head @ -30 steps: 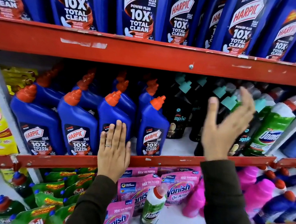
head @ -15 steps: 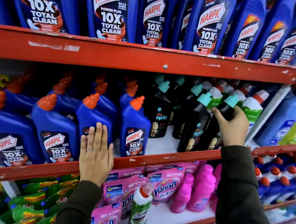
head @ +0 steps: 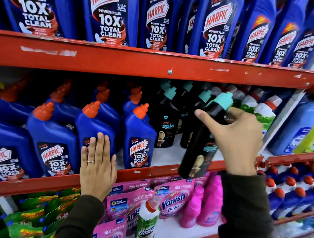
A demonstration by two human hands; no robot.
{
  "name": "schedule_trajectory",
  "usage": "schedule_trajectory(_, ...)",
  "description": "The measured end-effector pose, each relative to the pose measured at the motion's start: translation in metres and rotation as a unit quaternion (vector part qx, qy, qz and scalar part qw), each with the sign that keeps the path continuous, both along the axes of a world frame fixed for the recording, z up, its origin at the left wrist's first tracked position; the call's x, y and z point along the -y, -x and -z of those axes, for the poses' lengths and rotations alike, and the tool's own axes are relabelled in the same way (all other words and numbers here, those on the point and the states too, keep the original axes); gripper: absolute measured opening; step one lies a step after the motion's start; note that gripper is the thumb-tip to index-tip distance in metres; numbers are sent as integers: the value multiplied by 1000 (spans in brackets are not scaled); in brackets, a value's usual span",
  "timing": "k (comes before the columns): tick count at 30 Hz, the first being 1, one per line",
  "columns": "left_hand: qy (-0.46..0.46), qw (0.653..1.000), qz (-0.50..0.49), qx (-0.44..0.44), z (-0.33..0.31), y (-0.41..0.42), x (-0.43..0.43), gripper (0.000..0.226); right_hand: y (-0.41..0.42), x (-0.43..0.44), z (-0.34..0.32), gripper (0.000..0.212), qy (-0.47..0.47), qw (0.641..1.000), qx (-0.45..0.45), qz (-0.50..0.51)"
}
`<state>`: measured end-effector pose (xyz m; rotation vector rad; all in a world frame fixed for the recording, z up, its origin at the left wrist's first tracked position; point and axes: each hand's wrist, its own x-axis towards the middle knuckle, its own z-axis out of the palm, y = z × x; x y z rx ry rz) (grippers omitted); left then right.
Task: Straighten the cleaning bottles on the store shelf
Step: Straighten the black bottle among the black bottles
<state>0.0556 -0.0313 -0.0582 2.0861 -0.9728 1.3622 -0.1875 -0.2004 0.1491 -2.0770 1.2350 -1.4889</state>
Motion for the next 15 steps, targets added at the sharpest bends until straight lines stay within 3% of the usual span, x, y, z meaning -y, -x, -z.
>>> schedule_trajectory(5, -4, 1000, -10, 3, 1, 0, 0, 75, -47, -19, 15, 61, 7, 998, 33, -49)
schedule_trajectory(8, -9, 1000, -17, 0, 1, -1, 0, 75, -68, -20, 25, 72, 28, 998, 2, -49)
schedule_trajectory(15, 0, 1000, -10, 3, 1, -1, 1, 76, -77, -8, 39, 74, 8, 998, -47, -51)
